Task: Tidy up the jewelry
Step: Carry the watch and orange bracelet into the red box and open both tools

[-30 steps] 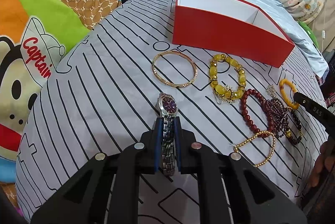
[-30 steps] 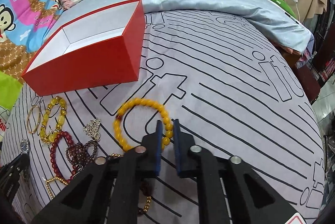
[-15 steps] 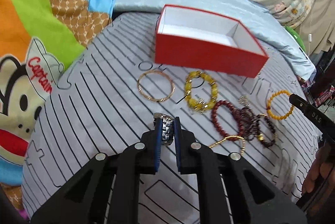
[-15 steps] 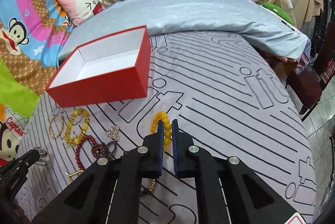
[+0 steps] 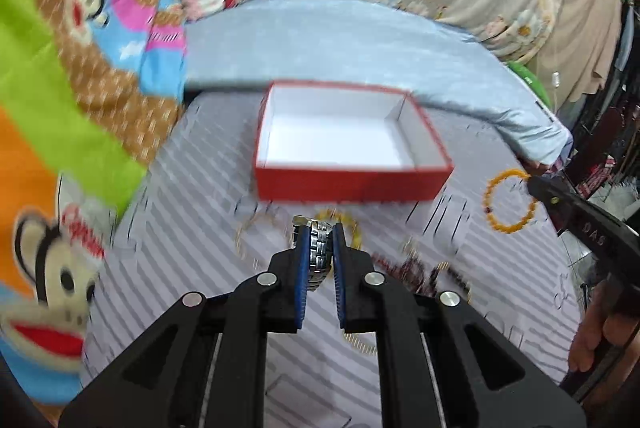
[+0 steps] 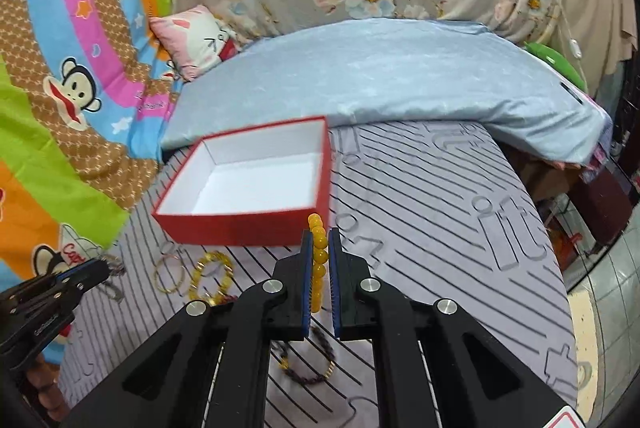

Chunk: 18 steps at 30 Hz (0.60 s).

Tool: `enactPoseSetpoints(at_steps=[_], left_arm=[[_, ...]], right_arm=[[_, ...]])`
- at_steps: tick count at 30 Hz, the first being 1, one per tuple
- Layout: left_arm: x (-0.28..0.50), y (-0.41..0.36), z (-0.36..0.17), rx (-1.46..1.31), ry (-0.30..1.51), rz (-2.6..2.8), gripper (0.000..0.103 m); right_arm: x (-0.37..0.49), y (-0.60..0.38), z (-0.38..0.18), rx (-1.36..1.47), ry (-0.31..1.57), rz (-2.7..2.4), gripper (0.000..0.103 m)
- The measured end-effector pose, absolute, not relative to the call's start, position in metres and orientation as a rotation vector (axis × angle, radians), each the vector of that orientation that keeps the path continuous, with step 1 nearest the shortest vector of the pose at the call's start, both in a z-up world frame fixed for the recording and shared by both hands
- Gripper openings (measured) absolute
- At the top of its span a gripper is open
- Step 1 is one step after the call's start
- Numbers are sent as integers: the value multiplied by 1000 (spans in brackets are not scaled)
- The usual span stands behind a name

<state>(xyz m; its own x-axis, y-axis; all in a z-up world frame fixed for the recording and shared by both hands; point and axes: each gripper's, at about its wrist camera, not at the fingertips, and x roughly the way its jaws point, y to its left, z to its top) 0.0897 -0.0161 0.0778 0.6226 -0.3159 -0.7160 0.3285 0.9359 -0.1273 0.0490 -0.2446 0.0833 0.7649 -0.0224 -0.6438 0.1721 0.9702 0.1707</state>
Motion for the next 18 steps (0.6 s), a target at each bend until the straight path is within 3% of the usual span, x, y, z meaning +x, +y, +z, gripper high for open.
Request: enactPoseSetpoints(at_steps=[8,18], left_arm=[[171,-53,108,40,762,-458,10],[280,-92,62,78,830,-494,10]], right_arm=[[132,-235,95,248,706,36,7],[239,-248,48,268,819,70,7]])
